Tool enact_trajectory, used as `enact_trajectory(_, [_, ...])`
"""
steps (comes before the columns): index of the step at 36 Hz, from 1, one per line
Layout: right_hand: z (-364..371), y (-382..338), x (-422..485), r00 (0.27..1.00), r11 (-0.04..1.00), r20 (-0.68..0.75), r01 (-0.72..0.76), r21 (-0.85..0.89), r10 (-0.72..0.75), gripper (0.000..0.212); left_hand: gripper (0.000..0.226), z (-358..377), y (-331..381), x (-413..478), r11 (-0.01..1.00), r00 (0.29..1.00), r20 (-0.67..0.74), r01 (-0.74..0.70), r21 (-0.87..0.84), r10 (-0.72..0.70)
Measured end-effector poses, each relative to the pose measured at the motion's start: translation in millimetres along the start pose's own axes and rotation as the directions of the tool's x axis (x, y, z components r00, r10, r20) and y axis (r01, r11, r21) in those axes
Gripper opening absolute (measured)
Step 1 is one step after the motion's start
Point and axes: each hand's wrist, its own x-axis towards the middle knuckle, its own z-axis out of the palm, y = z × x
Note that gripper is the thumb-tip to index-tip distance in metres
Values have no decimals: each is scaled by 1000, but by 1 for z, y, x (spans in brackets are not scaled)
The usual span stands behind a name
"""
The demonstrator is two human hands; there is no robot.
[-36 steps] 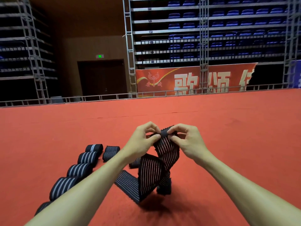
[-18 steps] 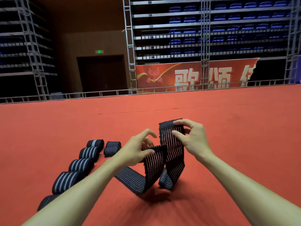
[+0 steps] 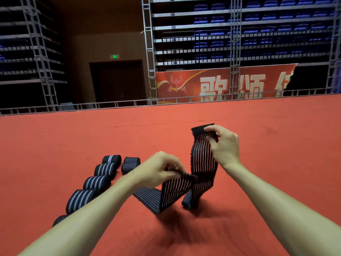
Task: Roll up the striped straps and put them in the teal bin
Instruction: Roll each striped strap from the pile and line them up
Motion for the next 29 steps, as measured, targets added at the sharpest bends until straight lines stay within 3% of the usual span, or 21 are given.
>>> enact_trajectory(3, [-7,1,7,990,990,43,-133,53,131,23,6,1,3,-4,995,1000,-22,16,-97,-19])
enact_trajectory(7, [-2,-9,2,988,957,134,-113,268,79,27,18,-4,11,6,965,973,-212,28,-261,-86])
enact_trajectory(11, [-1,-24,2,977,883,204,-149,445,62,24,27,-13,22,18,957,916,-392,-32,-287,-87])
enact_trajectory(15, [-4,-40,5,960,798,276,-196,569,38,19,25,-23,35,27,942,831,-526,-9,-337,-180])
enact_trajectory(18, [-9,-46,12,947,772,322,-220,597,20,19,24,-30,45,33,905,808,-536,-10,-425,-243])
enact_trajectory(22, [-20,-55,24,930,728,366,-269,631,26,30,16,-33,55,37,787,838,-463,-68,-613,-288])
enact_trajectory(25, [-27,-60,32,933,804,358,-190,563,-31,8,15,-35,57,40,786,826,-486,-88,-611,-285])
enact_trajectory(29, [-36,-64,41,926,827,375,-172,535,-50,20,13,-37,61,44,778,821,-495,-104,-619,-285])
